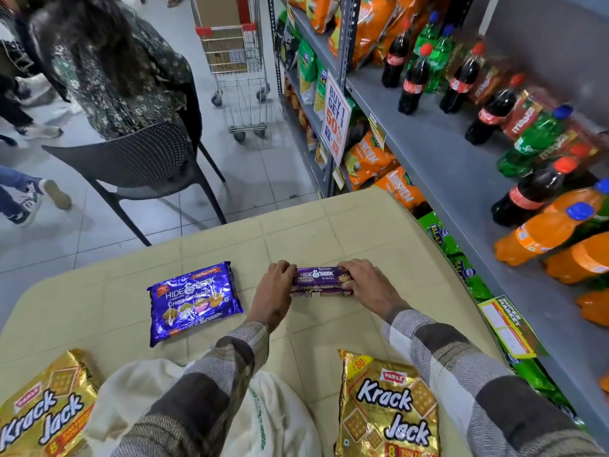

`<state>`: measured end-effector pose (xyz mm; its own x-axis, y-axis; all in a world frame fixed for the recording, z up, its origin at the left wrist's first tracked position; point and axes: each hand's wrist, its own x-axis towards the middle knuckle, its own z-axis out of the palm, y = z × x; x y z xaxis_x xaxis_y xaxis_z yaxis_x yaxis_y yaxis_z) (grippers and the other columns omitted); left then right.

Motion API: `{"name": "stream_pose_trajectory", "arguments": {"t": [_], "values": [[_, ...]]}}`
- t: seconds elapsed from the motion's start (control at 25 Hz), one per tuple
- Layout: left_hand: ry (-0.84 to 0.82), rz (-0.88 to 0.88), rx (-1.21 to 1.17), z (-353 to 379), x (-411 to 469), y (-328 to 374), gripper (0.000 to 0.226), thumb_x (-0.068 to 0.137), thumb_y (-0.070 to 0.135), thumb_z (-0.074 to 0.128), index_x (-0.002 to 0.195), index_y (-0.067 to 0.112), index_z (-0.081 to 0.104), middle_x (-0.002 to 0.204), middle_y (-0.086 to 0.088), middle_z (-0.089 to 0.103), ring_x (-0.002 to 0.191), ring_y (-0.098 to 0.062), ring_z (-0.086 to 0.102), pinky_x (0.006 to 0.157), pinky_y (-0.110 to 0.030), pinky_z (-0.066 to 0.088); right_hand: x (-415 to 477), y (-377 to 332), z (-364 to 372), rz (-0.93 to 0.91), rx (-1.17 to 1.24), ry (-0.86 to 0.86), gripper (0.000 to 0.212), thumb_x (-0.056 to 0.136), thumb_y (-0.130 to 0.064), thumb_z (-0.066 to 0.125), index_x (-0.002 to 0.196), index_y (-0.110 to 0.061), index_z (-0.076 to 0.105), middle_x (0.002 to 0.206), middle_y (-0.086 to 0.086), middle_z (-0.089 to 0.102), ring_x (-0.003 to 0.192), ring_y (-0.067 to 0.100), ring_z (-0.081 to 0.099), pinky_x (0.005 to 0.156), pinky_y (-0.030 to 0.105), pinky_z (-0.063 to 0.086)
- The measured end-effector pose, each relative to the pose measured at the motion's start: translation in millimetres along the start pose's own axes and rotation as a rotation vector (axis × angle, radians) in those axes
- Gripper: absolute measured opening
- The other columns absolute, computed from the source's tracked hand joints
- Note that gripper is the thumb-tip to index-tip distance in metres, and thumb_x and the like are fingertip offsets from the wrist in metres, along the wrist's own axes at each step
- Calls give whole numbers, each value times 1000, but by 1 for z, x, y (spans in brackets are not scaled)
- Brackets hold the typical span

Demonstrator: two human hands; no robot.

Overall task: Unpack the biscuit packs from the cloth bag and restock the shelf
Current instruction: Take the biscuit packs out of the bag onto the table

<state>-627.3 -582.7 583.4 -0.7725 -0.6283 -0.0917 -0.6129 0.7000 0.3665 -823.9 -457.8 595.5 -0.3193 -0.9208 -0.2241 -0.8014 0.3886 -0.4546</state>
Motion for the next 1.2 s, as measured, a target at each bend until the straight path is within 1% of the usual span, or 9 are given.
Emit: {"name": "stream_pose_trajectory", "arguments": {"t": [0.2, 0.32, 0.44, 0.56, 0.64, 0.72, 0.84, 1.04, 1.2], "values": [[6, -20, -38, 1, -1, 0, 44, 86, -2, 56, 130, 5, 53, 126, -11, 53, 112, -28, 48, 93, -39, 45, 2, 1, 3, 17, -2, -10, 49, 89, -16, 66, 135, -23, 53, 127, -1, 59, 120, 22, 50, 101, 37, 41], [-26, -40, -29, -2, -4, 2, 49, 89, 7, 59, 137, 7, 47, 134, -12, 48, 121, -30, 46, 98, -39, 41, 1, 0, 4, 39, -10, -34, 56, 86, -20, 71, 137, -24, 50, 129, 0, 56, 124, 22, 47, 104, 38, 37], [-78, -100, -8, -4, -15, 3, 83, 84, 26, 70, 152, 11, 24, 155, -8, 26, 144, -27, 24, 112, -46, 30, -2, -3, 4, 85, -62, -25, 67, 84, -31, 73, 143, -23, 43, 138, 2, 50, 130, 23, 42, 106, 40, 31], [-74, -150, 3, -11, -42, -10, 101, 81, 39, 74, 156, 12, 11, 162, -5, 14, 150, -23, 11, 115, -46, 23, -8, -12, 6, 130, -81, 30, 76, 82, -37, 74, 147, -23, 38, 149, 5, 39, 139, 25, 32, 108, 44, 28], [-7, -172, -43, -24, -71, -26, 97, 83, 43, 71, 156, 13, 14, 162, -6, 18, 150, -23, 15, 115, -42, 21, -14, -24, 7, 112, -42, 95, 77, 81, -37, 75, 147, -23, 38, 152, 6, 35, 142, 27, 28, 108, 47, 28], [147, -235, -196, -41, -117, -47, 83, 85, 32, 72, 151, 7, 29, 155, -12, 33, 144, -27, 29, 113, -36, 23, -21, -46, 14, 60, 9, 158, 74, 80, -33, 76, 145, -23, 43, 149, 7, 39, 139, 28, 31, 105, 49, 29], [424, -457, -369, -56, -211, -95, 62, 85, 16, 74, 139, 4, 46, 140, -13, 52, 129, -25, 46, 111, -32, 31, -32, -95, 37, -34, 38, 141, 69, 78, -25, 77, 141, -22, 48, 141, 6, 46, 132, 29, 38, 103, 53, 31], [587, -972, -339, -62, -353, -193, 50, 90, 15, 69, 133, -2, 51, 129, -24, 56, 121, -38, 52, 106, -47, 40, -39, -196, 96, -248, 64, -39, 59, 86, -23, 69, 140, -20, 48, 138, 7, 48, 129, 29, 42, 104, 47, 33], [662, -1176, -347, -65, -408, -244, 52, 89, 18, 70, 131, -6, 51, 127, -27, 56, 120, -41, 51, 104, -49, 39, -33, -285, 151, -336, 109, -217, 56, 93, -23, 61, 145, -16, 44, 145, 10, 46, 139, 26, 39, 114, 40, 29]]}}
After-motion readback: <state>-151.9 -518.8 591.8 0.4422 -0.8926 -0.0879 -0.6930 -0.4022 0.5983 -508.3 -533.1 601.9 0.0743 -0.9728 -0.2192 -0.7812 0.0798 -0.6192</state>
